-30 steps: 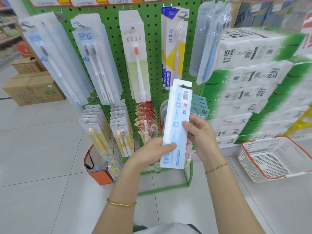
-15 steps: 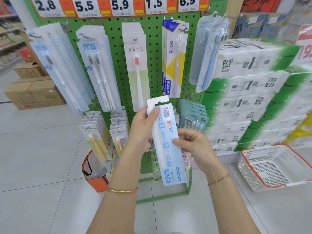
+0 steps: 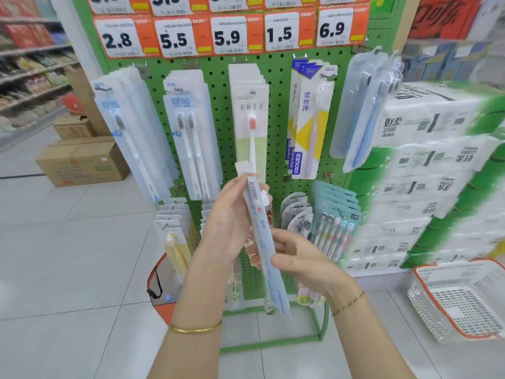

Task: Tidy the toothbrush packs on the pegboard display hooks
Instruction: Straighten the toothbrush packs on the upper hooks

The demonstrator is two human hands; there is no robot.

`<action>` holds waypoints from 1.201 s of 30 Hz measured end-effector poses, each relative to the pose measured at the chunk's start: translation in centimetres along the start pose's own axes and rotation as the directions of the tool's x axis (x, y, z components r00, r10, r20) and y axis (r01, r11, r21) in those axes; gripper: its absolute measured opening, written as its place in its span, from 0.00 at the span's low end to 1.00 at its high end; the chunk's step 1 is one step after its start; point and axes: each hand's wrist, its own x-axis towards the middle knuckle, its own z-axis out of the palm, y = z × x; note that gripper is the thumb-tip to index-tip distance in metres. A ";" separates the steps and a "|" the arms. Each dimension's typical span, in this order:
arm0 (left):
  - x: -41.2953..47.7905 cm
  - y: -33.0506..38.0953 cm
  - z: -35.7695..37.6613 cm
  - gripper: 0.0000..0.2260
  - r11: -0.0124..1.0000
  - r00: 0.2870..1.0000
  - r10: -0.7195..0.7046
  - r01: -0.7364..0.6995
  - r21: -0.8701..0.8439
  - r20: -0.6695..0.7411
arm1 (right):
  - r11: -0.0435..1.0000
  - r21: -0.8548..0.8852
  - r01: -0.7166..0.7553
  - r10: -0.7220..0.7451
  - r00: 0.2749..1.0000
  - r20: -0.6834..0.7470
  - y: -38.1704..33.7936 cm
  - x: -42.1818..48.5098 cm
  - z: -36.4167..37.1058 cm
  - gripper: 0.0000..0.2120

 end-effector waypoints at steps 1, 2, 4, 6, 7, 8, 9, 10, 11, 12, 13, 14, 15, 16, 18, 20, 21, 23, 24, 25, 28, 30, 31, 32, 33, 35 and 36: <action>0.2 0.8 -0.2 0.09 1.000 1.000 0.018 -0.018 0.003 -0.010 | 0.999 -0.050 0.004 -0.005 1.000 -0.025 -0.5 0.8 0.6 0.41; 0.5 1.6 -0.5 0.10 0.999 0.998 0.048 -0.047 0.026 -0.035 | 0.993 -0.115 0.010 -0.017 0.998 -0.063 -1.0 1.7 1.2 0.36; 0.7 3.4 -1.2 0.10 0.980 0.984 0.135 -0.116 0.160 -0.116 | 0.967 -0.256 0.004 -0.048 0.985 -0.168 -2.5 3.6 2.6 0.29; 0.6 5.1 -1.9 0.13 0.944 0.963 0.223 -0.176 0.278 -0.149 | 0.930 -0.368 0.008 -0.132 0.940 -0.314 -4.3 5.3 4.4 0.27; 0.4 5.9 -2.2 0.15 0.919 0.955 0.260 -0.199 0.340 -0.144 | 0.908 -0.418 0.019 -0.193 0.905 -0.379 -5.2 6.1 5.3 0.28; 0.3 6.7 -2.4 0.16 0.885 0.948 0.291 -0.217 0.412 -0.126 | 0.876 -0.481 0.026 -0.261 0.866 -0.428 -6.0 6.9 6.2 0.30; 0.3 7.4 -2.5 0.14 0.838 0.939 0.328 -0.239 0.490 -0.102 | 0.829 -0.558 0.018 -0.330 0.823 -0.463 -6.5 7.8 6.9 0.33; 0.4 8.1 -2.6 0.09 0.797 0.928 0.364 -0.265 0.542 -0.081 | 0.776 -0.631 -0.006 -0.386 0.786 -0.483 -6.9 8.8 7.6 0.35; 0.7 8.6 -2.8 0.08 0.764 0.913 0.402 -0.291 0.576 -0.073 | 0.725 -0.688 -0.039 -0.432 0.752 -0.498 -7.2 9.6 8.2 0.38; 1.0 9.1 -3.0 0.10 0.741 0.897 0.437 -0.314 0.593 -0.071 | 0.682 -0.728 -0.074 -0.466 0.723 -0.510 -7.3 10.4 8.7 0.39; 1.4 9.5 -3.3 0.11 0.727 0.886 0.460 -0.332 0.601 -0.066 | 0.644 -0.759 -0.100 -0.496 0.700 -0.514 -7.4 11.0 9.2 0.40; 1.8 9.8 -3.5 0.12 0.724 0.880 0.470 -0.341 0.600 -0.066 | 0.608 -0.784 -0.121 -0.521 0.685 -0.510 -7.4 11.5 9.6 0.41; 2.2 10.0 -3.8 0.12 0.722 0.879 0.472 -0.343 0.601 -0.065 | 0.576 -0.805 -0.140 -0.540 0.674 -0.504 -7.3 12.0 10.1 0.41; 2.4 10.1 -4.1 0.12 0.724 0.880 0.470 -0.341 0.600 -0.067 | 0.552 -0.820 -0.151 -0.559 0.663 -0.499 -7.1 12.3 10.4 0.42; 2.8 10.1 -4.6 0.12 0.718 0.876 0.475 -0.334 0.611 -0.079 | 0.528 -0.832 -0.169 -0.589 0.632 -0.503 -6.8 13.0 10.8 0.42; 3.0 10.1 -4.9 0.12 0.687 0.866 0.495 -0.336 0.644 -0.076 | 0.510 -0.839 -0.188 -0.600 0.622 -0.504 -6.6 13.7 11.2 0.42; 3.0 10.1 -5.1 0.12 0.665 0.857 0.510 -0.338 0.667 -0.074 | 0.498 -0.846 -0.188 -0.610 0.618 -0.496 -6.5 13.9 11.4 0.41; 3.1 10.1 -5.4 0.12 0.626 0.840 0.538 -0.340 0.702 -0.072 | 0.483 -0.855 -0.188 -0.631 0.602 -0.489 -6.4 14.4 11.6 0.40; 3.0 10.3 -5.4 0.13 0.612 0.834 0.547 -0.344 0.712 -0.068 | 0.481 -0.855 -0.194 -0.638 0.592 -0.492 -6.3 14.6 11.8 0.39; 2.9 10.4 -5.4 0.13 0.599 0.831 0.553 -0.345 0.723 -0.062 | 0.474 -0.858 -0.200 -0.654 0.573 -0.495 -6.1 14.9 11.8 0.38; 3.6 10.4 -6.0 0.15 0.523 0.822 0.568 -0.314 0.792 -0.049 | 0.469 -0.858 -0.208 -0.703 0.501 -0.505 -6.0 15.7 12.0 0.33; 4.3 10.0 -6.5 0.13 0.457 0.818 0.574 -0.275 0.846 -0.044 | 0.479 -0.851 -0.215 -0.714 0.468 -0.521 -5.8 16.2 11.9 0.30; 4.5 9.8 -6.6 0.13 0.427 0.814 0.580 -0.258 0.867 -0.043 | 0.486 -0.845 -0.220 -0.715 0.456 -0.530 -5.8 16.6 11.8 0.29; 4.6 9.6 -6.6 0.15 0.397 0.810 0.585 -0.240 0.886 -0.043 | 0.488 -0.843 -0.225 -0.718 0.445 -0.535 -5.7 17.0 11.7 0.27; 4.7 9.5 -6.6 0.17 0.364 0.807 0.589 -0.212 0.907 -0.047 | 0.484 -0.844 -0.231 -0.726 0.434 -0.534 -5.7 17.5 11.6 0.25; 4.5 9.4 -6.3 0.21 0.302 0.802 0.594 -0.159 0.940 -0.055 | 0.493 -0.835 -0.245 -0.717 0.429 -0.549 -5.6 18.5 11.5 0.26; 4.4 9.3 -6.2 0.23 0.288 0.801 0.596 -0.149 0.946 -0.055 | 0.511 -0.827 -0.235 -0.704 0.438 -0.560 -5.6 18.9 11.5 0.28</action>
